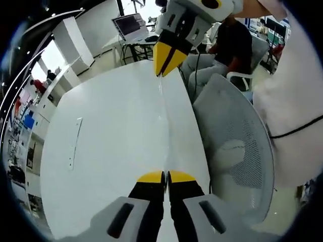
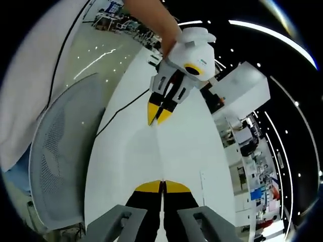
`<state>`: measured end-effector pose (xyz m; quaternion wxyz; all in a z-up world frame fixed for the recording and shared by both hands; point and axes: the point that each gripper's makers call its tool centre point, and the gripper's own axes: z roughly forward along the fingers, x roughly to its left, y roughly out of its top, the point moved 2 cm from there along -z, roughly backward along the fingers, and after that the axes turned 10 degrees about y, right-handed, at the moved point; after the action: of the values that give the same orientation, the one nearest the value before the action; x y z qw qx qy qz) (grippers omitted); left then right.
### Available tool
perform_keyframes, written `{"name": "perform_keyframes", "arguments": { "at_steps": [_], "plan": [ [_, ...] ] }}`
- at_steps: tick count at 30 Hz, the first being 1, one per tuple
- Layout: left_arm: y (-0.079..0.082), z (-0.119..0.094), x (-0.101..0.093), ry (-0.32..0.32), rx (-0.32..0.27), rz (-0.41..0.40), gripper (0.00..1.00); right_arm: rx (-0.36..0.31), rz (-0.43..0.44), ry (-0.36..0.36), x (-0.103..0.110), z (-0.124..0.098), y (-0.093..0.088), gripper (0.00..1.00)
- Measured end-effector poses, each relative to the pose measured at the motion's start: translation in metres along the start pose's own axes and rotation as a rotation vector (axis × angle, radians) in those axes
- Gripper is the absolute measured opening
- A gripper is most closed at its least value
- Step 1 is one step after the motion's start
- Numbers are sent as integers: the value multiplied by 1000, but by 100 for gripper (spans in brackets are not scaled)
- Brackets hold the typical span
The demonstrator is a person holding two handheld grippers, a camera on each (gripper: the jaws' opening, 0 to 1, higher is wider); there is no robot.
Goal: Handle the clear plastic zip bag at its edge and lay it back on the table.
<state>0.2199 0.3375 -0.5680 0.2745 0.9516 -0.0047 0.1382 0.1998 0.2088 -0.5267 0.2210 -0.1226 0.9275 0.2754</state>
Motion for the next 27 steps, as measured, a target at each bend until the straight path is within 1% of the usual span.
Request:
{"name": "perform_keyframes", "arguments": {
  "at_steps": [5,7,11,16,18,21,22,24,27],
  "plan": [
    [0,1,-2,-21,9,17,0,-2,13,1,-1,0,-1,0],
    [0,3,-1,-31,18,-8,0,-2,20,2,-2,0,0,0],
    [0,3,-1,-31,20,-28,0,-2,38,4,-4,0,-3,0],
    [2,3,-1,-27,18,-28,0,1,68,14,-5,0,-7,0],
    [5,2,-2,-23,13,-27,0,-9,92,13,-6,0,-6,0],
    [7,3,-2,-22,13,-23,0,-20,130,17,-8,1,-5,7],
    [8,3,-2,-20,14,-20,0,-22,150,33,-6,3,-5,8],
    [8,3,-1,-16,16,-17,0,-29,147,36,-5,4,-2,8],
    [10,3,-2,-5,19,-6,0,-39,151,45,-5,6,3,13]
  ]
}}
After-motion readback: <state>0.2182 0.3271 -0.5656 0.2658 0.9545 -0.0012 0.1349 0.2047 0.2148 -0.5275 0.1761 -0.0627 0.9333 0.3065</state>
